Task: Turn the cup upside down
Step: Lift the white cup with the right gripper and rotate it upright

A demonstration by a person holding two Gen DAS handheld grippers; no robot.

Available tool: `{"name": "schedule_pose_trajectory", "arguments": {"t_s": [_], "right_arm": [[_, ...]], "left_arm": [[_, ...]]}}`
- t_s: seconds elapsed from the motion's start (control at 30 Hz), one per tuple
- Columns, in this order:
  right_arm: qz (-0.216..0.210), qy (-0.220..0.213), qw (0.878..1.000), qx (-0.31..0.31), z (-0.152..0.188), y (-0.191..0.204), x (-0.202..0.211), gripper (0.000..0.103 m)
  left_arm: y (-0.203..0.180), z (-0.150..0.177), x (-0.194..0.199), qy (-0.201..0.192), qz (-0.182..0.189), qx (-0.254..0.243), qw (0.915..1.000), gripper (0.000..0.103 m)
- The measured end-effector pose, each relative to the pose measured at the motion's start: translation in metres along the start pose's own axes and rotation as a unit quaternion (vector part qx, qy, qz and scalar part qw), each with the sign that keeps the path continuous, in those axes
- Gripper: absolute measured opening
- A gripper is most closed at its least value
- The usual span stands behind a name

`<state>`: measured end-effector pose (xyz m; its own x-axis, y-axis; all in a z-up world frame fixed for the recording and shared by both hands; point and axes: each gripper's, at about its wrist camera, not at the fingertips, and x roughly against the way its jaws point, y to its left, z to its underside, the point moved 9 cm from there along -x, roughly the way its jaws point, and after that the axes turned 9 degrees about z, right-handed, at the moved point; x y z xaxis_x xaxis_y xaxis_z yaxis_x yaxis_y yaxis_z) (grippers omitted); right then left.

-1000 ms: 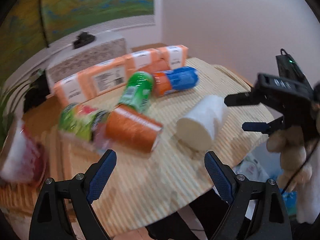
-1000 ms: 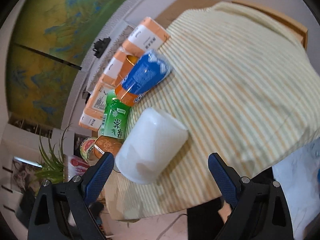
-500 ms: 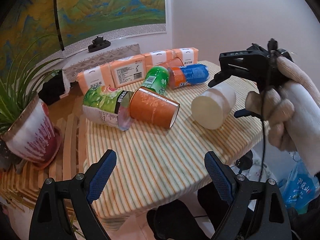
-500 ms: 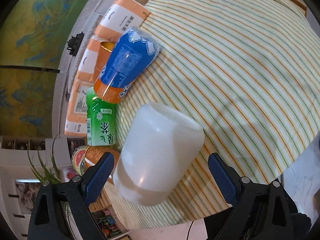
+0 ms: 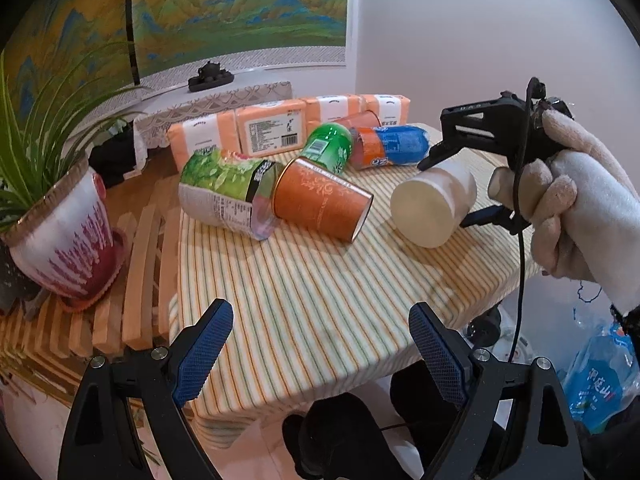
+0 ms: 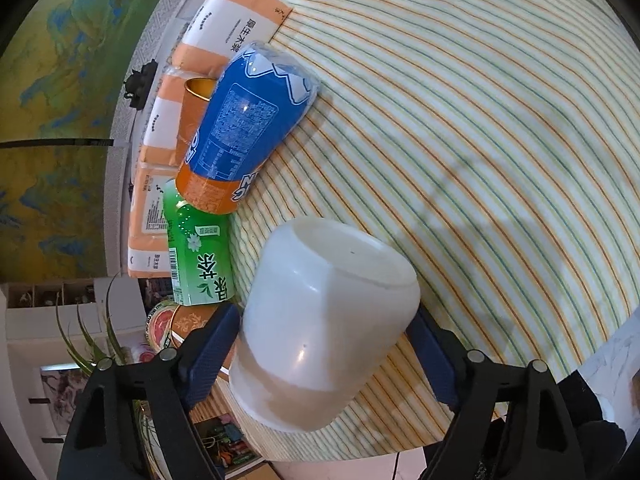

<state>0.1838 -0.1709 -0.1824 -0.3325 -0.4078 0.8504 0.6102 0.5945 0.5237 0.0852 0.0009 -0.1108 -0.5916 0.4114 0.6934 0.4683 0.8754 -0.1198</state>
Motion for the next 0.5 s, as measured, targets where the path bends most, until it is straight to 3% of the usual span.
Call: {"name": "schedule_pose_trajectory", "arguments": {"t_s": [0.5], "right_arm": [[-0.002, -0.025, 0.999, 0.044, -0.0018, 0.0037, 0.0025, 0.079]], "left_arm": [[0.0069, 0.0106, -0.0050, 0.007, 0.003, 0.023, 0.9997, 0.092]]}}
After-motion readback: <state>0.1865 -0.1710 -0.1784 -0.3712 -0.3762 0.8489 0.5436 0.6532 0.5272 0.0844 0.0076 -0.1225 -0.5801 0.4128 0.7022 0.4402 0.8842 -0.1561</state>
